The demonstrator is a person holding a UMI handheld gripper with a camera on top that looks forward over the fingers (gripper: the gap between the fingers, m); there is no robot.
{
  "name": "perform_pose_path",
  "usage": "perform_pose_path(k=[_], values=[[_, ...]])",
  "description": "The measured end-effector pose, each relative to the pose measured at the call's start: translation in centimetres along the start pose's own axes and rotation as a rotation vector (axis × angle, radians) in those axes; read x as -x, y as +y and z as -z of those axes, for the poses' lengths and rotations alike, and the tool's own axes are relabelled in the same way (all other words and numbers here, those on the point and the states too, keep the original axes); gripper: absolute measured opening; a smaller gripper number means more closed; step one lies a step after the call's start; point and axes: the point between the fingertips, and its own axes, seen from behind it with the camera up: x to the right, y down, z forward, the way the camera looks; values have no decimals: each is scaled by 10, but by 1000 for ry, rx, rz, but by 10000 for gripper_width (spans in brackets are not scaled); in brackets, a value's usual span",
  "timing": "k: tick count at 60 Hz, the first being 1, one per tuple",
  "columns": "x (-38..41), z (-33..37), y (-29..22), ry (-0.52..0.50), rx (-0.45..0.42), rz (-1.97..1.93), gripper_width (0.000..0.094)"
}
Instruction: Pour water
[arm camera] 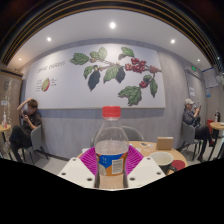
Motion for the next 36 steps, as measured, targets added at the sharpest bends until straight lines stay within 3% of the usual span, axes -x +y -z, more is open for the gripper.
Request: perform_pose_path(k=[7,18,25,28,36], values=[[5,-1,-3,-23,-3,-147,310],[13,-3,-12,-153,3,-791,319],[1,-11,-34,-247,-57,-1210,342],[8,-11,-57,-222,-92,-1360,341],[-33,-22,-36,-231,-78,-1743,387]])
